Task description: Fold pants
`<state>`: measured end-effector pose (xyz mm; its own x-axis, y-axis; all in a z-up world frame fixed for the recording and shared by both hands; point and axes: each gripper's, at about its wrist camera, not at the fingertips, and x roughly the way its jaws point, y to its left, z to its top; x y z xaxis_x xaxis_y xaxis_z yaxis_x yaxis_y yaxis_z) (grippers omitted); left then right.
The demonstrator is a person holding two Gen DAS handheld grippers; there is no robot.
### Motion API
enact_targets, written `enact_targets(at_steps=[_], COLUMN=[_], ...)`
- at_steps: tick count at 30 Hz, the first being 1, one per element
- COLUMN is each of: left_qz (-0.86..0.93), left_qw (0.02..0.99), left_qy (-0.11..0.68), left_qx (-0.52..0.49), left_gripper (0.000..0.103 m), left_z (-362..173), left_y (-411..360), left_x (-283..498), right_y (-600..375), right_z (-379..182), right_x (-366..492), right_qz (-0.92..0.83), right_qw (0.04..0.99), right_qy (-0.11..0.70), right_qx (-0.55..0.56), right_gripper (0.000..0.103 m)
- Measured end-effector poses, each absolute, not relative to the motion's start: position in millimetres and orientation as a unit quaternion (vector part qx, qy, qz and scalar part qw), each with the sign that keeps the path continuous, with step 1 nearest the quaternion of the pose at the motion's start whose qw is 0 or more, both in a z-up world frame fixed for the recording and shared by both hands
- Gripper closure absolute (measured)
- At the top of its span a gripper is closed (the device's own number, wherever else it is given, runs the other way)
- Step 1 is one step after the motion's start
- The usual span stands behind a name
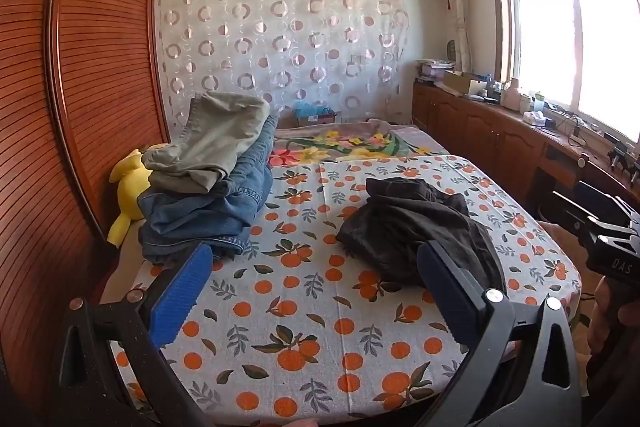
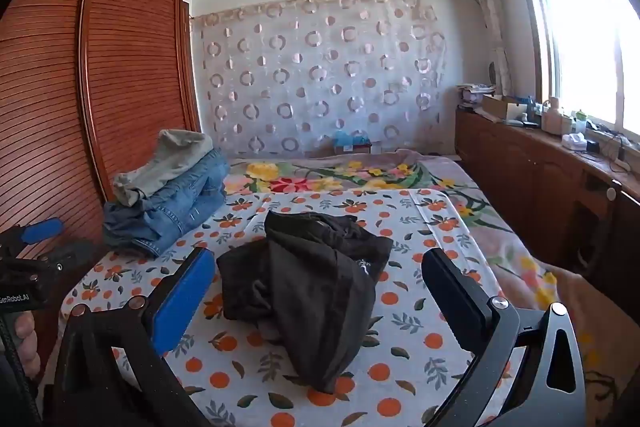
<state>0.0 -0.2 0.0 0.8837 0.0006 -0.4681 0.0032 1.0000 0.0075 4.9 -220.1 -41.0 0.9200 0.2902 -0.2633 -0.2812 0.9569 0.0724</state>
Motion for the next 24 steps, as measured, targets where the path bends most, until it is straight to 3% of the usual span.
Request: enact_targets(at_steps=[24], left_qz=[-0.002], left_qw=[0.970], left_qy=[0.241], left_qx=[0.001], left_gripper=[0.001], left_z=[-3.7], left_y=[-0.1], left_x=[-2.7], right_y=[-217.5], right_z=[-43.2], right_x=[3.5], right_qz=[0.147], right_qw=[0.980], right_qy=[0.134], right_qx=[0.009], right_gripper=[0.000])
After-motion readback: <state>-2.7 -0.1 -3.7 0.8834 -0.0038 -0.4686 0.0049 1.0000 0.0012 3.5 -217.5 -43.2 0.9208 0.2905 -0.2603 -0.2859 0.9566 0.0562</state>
